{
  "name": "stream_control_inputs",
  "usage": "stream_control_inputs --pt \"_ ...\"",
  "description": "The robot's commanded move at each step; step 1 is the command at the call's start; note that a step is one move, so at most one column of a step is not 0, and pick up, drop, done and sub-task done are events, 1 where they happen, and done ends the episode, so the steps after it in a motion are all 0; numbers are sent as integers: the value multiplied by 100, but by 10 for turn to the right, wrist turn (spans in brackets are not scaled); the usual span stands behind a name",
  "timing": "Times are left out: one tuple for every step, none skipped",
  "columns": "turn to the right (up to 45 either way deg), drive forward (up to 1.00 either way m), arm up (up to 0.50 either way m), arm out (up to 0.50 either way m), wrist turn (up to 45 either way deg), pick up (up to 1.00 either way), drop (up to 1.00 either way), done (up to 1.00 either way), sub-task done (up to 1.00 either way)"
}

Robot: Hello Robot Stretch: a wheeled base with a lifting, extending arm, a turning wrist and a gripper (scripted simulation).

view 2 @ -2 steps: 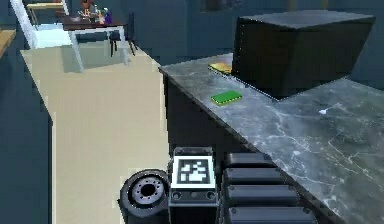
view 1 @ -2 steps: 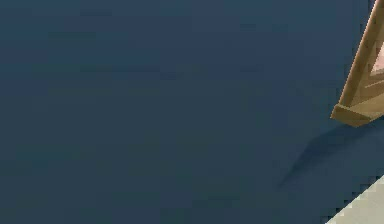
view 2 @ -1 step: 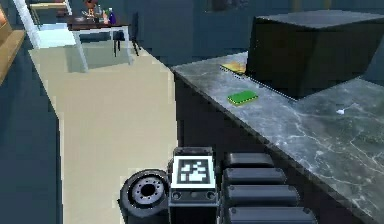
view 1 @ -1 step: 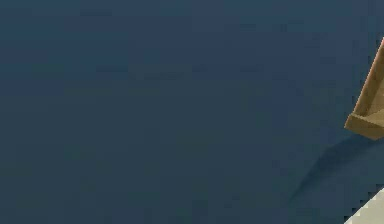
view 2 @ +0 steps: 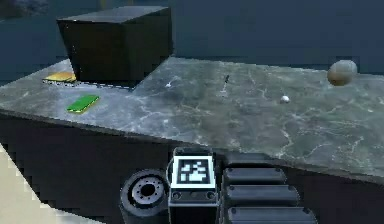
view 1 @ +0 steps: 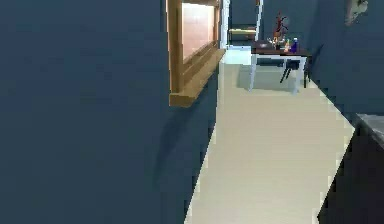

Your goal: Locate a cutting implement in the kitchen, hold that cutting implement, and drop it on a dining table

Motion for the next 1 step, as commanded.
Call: stream_control_inputs --pt "450 0 0 0 0 0 0 0 0"
